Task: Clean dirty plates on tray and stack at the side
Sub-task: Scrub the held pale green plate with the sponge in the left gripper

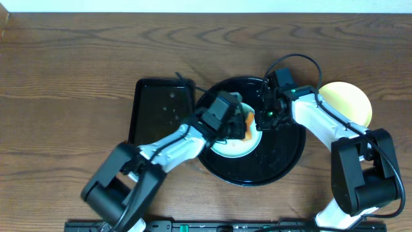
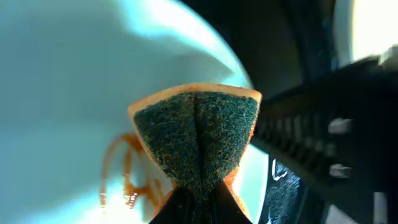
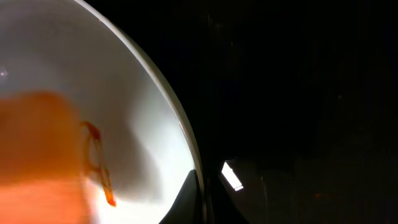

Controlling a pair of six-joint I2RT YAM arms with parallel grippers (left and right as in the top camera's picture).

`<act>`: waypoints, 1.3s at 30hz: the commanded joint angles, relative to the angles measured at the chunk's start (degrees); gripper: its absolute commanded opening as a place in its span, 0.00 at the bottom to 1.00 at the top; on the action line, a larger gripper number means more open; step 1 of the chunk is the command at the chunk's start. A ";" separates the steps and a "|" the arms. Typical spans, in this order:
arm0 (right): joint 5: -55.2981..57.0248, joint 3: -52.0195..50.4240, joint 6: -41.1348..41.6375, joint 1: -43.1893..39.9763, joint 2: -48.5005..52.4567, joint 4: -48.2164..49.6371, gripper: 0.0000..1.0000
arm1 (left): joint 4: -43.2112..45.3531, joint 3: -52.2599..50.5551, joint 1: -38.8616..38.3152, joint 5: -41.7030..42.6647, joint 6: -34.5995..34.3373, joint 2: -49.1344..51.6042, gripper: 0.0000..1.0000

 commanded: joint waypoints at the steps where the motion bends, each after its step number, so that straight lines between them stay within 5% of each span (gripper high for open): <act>1: -0.24 -0.22 0.87 0.57 0.13 -0.17 0.01 | 0.00 1.25 -1.38 0.31 -1.31 3.67 0.08; 8: -0.24 -0.22 0.85 0.57 0.13 -0.48 0.01 | -10.14 1.27 1.38 -9.60 0.63 4.09 0.08; 15: -0.04 -0.22 0.85 0.57 0.13 -0.55 0.01 | -7.37 2.16 8.74 -12.04 1.84 2.12 0.08; 19: -0.04 -0.22 0.85 0.57 0.13 -0.59 0.01 | -10.71 2.16 9.22 -1.75 1.31 2.12 0.08; 23: -0.02 -0.22 0.85 0.57 0.13 -0.52 0.01 | -15.23 2.16 6.58 13.77 11.30 2.01 0.07; 30: -0.02 -0.22 0.85 0.57 0.13 -0.61 0.01 | -15.82 2.16 2.51 14.60 12.04 1.95 0.07; 35: -0.04 -0.22 0.85 0.57 0.13 -0.59 0.01 | -14.88 2.12 0.68 9.20 10.93 1.95 0.08; 39: -0.04 -0.22 0.85 0.57 0.13 -0.63 0.01 | -14.82 2.01 0.17 -7.06 7.37 1.97 0.08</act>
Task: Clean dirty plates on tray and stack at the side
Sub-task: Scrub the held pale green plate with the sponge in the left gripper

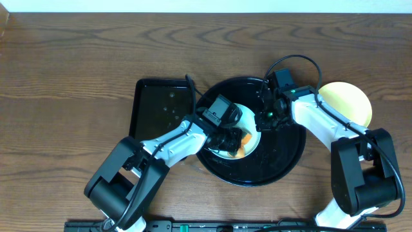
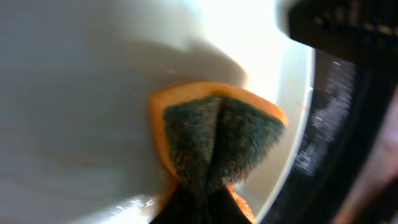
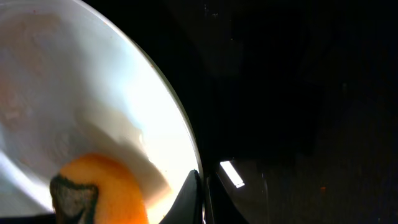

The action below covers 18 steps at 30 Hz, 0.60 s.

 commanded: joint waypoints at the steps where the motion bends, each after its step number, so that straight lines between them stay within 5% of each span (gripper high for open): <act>1: 0.13 0.00 0.81 0.55 0.13 -0.33 0.01 | 0.37 0.11 -0.31 -17.92 -4.24 -0.37 0.08; 9: 0.13 0.00 0.81 0.55 0.13 -0.92 0.01 | 8.07 0.11 0.68 -31.36 -5.53 -0.39 0.08; 18: 1.05 0.00 0.83 0.48 0.13 -1.36 0.01 | 5.88 0.15 6.86 -31.67 -4.02 -3.96 0.08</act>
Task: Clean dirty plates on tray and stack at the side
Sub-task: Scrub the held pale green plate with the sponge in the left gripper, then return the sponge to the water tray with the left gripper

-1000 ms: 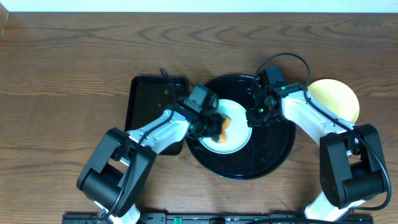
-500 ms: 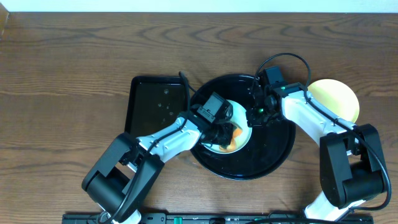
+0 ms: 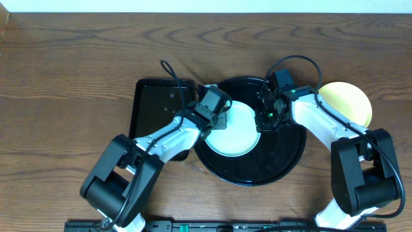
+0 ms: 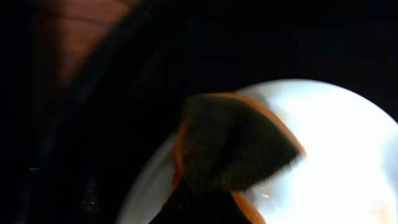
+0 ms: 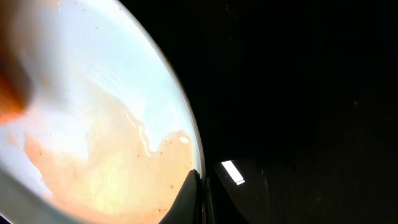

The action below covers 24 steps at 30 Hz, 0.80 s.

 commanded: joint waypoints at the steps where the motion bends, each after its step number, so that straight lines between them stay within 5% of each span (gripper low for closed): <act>1: 0.85 -0.02 0.61 0.50 0.13 -0.50 0.01 | -1.20 0.15 2.73 -1.66 2.27 -4.72 0.08; 5: 0.85 -0.02 0.59 0.50 0.13 -0.44 0.01 | -3.98 0.15 3.28 5.99 4.92 -11.04 0.07; 8: 0.83 -0.02 0.59 0.50 0.13 -0.26 0.19 | -7.43 0.15 3.82 4.59 5.11 -15.54 0.08; 10: 0.83 -0.02 0.59 0.50 0.13 -0.31 0.21 | -9.51 0.15 4.72 2.36 5.09 -17.46 0.08; 24: -3.72 -5.84 0.59 0.55 0.76 9.03 0.06 | -19.39 -0.63 20.44 -1.31 5.07 -17.57 0.08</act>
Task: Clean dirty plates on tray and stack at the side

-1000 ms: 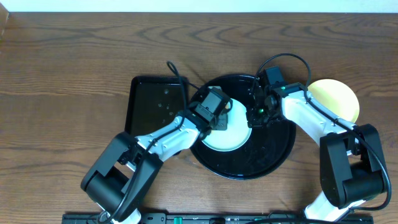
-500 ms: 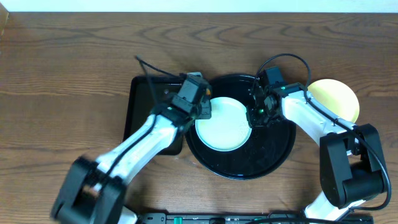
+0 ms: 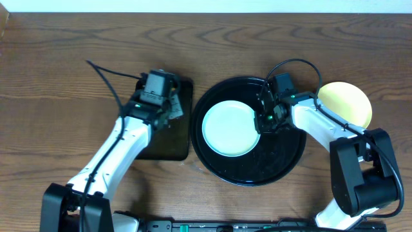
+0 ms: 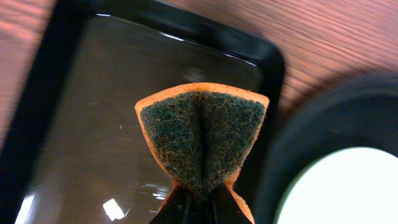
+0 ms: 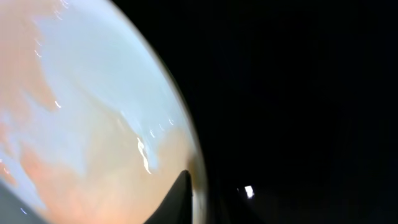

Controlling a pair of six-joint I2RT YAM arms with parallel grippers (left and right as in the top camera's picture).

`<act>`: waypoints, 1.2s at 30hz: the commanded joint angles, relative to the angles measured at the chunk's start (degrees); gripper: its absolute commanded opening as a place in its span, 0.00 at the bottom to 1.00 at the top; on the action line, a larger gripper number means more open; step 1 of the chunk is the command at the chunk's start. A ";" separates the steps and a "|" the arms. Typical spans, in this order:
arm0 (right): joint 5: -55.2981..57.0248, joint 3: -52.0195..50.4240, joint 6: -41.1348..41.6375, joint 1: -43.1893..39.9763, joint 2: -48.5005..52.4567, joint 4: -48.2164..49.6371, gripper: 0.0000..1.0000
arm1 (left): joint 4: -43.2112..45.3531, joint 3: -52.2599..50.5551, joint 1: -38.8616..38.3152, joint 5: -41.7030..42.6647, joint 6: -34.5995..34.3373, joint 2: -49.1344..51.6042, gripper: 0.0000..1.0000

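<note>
A white plate (image 3: 229,129) lies in the round black tray (image 3: 283,154), and its face looks white from overhead. My right gripper (image 3: 260,122) is shut on the plate's right rim; in the right wrist view the plate (image 5: 81,106) carries a faint orange smear, with the gripper (image 5: 196,196) pinching its edge. My left gripper (image 4: 199,202) is shut on an orange sponge (image 4: 202,134), green scouring side up. It hangs over the right part of the rectangular black tray (image 4: 74,118), left of the plate (image 4: 351,193).
A pale yellow plate (image 3: 347,103) sits on the wooden table (image 3: 64,77) to the right of the round tray. The rectangular tray (image 3: 161,145) lies directly left of the round tray, and its bottom looks wet.
My left gripper has moved left with the sponge, from the plate's upper-left rim to over the rectangular tray. The right gripper still pinches the plate's right rim.
The sponge first rested on the plate by an orange sauce streak, with the right gripper holding the rim. Then it was at the plate's lower right, the streak gone. Then it was at the upper-left rim. Now it is over the rectangular tray, off the plate.
</note>
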 commanded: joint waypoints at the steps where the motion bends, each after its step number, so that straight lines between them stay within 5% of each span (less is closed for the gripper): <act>1: -2.12 -2.14 0.00 0.55 0.85 2.21 0.01 | -0.98 -0.81 2.10 -1.09 0.50 0.46 0.08; 22: -2.62 3.93 -7.82 -7.04 -12.46 3.17 0.01 | -3.28 -1.27 2.47 -1.11 0.50 0.55 0.13; 36: 11.04 3.93 -7.52 -7.02 -13.81 -18.34 0.01 | -3.28 -1.27 2.47 -1.11 0.50 0.55 0.14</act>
